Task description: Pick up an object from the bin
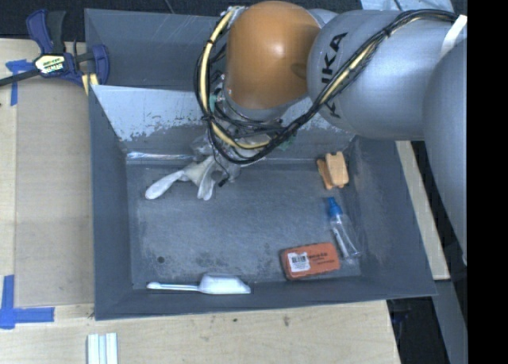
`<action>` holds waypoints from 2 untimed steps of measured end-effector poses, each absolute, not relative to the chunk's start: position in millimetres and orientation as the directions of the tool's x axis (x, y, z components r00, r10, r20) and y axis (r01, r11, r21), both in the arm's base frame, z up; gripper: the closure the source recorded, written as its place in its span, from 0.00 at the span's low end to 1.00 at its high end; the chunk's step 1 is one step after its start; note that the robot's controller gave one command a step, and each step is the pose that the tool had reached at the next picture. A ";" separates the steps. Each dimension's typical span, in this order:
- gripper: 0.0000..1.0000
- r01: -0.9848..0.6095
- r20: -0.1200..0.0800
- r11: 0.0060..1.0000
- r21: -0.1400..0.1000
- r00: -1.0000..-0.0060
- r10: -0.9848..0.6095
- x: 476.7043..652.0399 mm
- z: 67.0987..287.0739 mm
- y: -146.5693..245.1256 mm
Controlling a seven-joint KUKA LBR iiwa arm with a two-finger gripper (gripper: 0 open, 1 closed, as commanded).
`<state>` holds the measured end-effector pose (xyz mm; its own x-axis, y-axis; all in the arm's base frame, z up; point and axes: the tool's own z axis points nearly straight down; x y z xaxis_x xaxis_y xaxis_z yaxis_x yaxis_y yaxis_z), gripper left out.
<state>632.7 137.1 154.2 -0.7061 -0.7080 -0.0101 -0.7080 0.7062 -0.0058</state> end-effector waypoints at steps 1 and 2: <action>1.00 -0.710 0.000 0.705 0.003 -0.705 -0.710 629.7 104.4 136.4; 1.00 -0.704 -0.004 0.710 -0.001 -0.710 -0.704 633.9 162.4 136.9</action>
Offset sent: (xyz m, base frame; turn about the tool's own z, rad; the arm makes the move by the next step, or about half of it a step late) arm 0.0001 -0.0002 0.0072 0.0000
